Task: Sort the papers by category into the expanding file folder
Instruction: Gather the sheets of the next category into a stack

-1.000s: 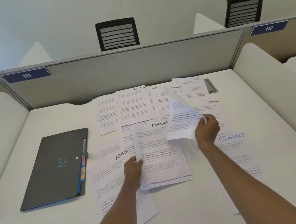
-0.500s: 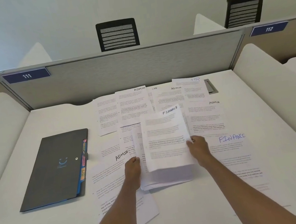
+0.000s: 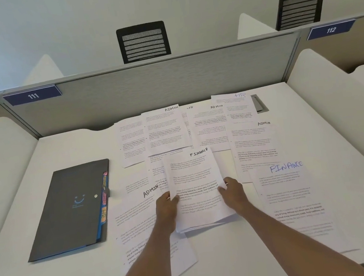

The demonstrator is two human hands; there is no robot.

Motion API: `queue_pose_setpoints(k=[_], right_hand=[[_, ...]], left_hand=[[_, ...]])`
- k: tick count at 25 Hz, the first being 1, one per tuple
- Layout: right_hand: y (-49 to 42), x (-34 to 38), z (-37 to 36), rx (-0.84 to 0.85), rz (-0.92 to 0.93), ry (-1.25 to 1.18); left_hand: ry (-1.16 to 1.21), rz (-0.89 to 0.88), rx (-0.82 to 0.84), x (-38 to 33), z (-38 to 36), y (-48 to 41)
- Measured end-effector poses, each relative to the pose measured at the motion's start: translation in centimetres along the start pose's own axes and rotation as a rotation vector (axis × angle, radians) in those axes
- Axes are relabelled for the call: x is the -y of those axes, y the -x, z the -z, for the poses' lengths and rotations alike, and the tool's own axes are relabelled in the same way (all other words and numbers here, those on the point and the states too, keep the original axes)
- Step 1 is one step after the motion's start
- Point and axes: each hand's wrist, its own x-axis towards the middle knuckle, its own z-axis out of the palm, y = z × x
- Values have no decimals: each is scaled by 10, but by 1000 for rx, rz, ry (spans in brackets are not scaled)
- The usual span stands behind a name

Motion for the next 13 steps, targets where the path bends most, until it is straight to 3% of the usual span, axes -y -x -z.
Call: queue_pose_setpoints(k=[5, 13], right_hand=[[3, -2, 20, -95, 91, 27], [5, -45, 74, -390, 137, 132]], left_hand=[[89, -8, 1, -3, -7, 2], [59, 7, 60, -2, -42, 4]])
